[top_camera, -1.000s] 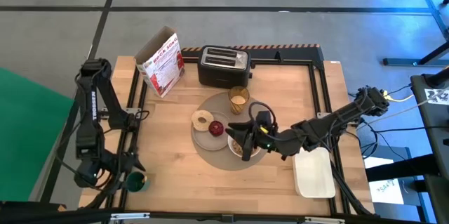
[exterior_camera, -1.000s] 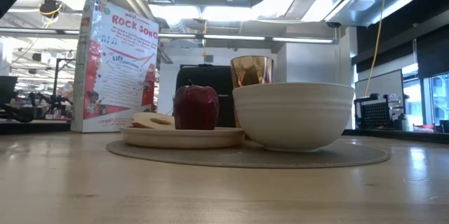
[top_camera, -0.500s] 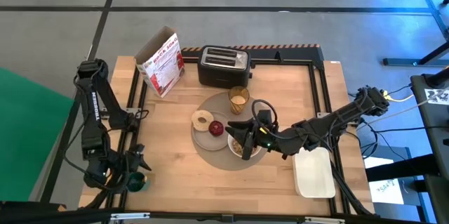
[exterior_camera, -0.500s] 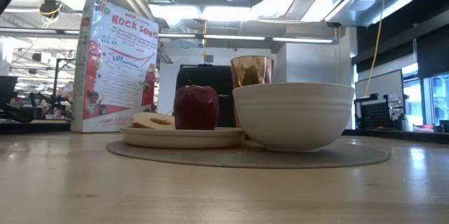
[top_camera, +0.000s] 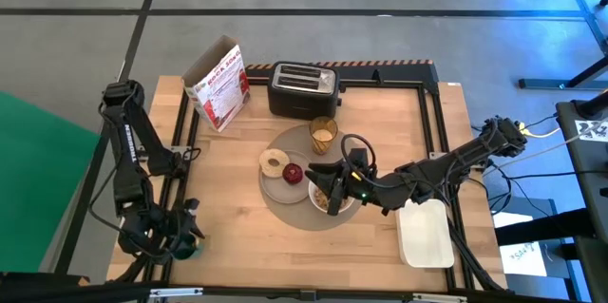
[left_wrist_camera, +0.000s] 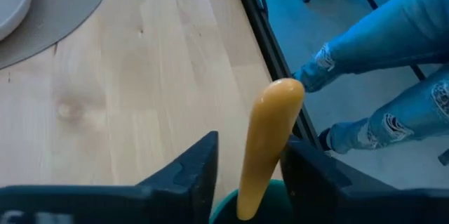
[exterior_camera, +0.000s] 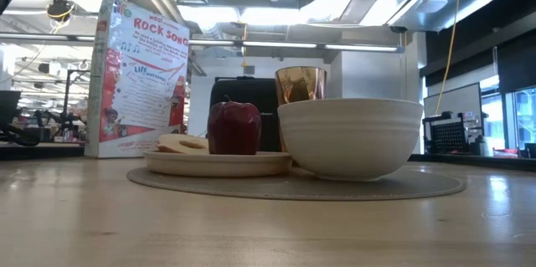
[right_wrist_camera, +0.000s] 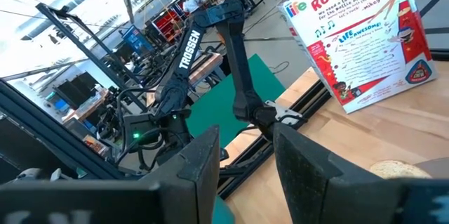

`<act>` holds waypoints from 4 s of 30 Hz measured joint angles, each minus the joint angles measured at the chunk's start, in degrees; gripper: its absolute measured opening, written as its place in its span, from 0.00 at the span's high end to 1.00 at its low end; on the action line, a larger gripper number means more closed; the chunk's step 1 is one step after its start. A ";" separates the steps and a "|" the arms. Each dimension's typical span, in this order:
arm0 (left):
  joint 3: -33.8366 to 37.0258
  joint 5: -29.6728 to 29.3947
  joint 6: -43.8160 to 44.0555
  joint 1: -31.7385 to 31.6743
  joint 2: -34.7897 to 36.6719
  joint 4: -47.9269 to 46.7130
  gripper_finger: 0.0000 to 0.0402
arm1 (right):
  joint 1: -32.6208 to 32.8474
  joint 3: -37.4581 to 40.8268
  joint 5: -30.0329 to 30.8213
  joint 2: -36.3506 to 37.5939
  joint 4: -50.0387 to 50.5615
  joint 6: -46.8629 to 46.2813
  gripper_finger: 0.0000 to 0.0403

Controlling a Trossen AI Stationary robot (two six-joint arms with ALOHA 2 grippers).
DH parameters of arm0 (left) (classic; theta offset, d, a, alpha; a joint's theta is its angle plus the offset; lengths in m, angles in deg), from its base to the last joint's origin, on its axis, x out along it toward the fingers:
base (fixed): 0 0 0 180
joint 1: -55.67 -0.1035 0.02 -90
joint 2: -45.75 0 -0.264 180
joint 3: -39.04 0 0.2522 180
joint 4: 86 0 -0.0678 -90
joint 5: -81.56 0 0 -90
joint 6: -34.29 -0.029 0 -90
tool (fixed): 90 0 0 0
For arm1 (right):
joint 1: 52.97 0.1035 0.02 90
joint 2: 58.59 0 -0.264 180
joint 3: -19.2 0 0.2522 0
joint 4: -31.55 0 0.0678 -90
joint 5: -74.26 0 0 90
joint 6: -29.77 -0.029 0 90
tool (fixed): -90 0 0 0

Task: Arrange a breakfast setting
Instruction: Put the yellow spoon on the placemat to the right of the white bowl

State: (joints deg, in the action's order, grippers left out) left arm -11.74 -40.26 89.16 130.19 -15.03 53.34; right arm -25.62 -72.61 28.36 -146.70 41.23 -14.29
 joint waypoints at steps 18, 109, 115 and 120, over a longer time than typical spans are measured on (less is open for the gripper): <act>-0.56 4.95 0.15 0.00 0.20 -0.47 0.89 | 0.00 0.00 0.33 -1.21 -0.04 -0.59 0.69; -41.92 -37.58 -41.99 -55.99 -12.00 33.50 0.78 | -42.56 0.00 -68.61 2.74 -5.95 1.45 1.00; -41.90 -38.39 -39.57 -52.18 -10.12 19.52 0.58 | -47.26 -0.07 -77.49 6.62 8.32 7.31 1.00; -41.92 -36.36 -38.91 -50.41 -8.65 17.15 0.46 | -49.91 -0.04 -82.49 9.37 22.48 15.61 1.00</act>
State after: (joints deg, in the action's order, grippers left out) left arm -53.66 -76.61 50.26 79.78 -23.68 70.49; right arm -75.53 -72.65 -54.13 -137.34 63.71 1.32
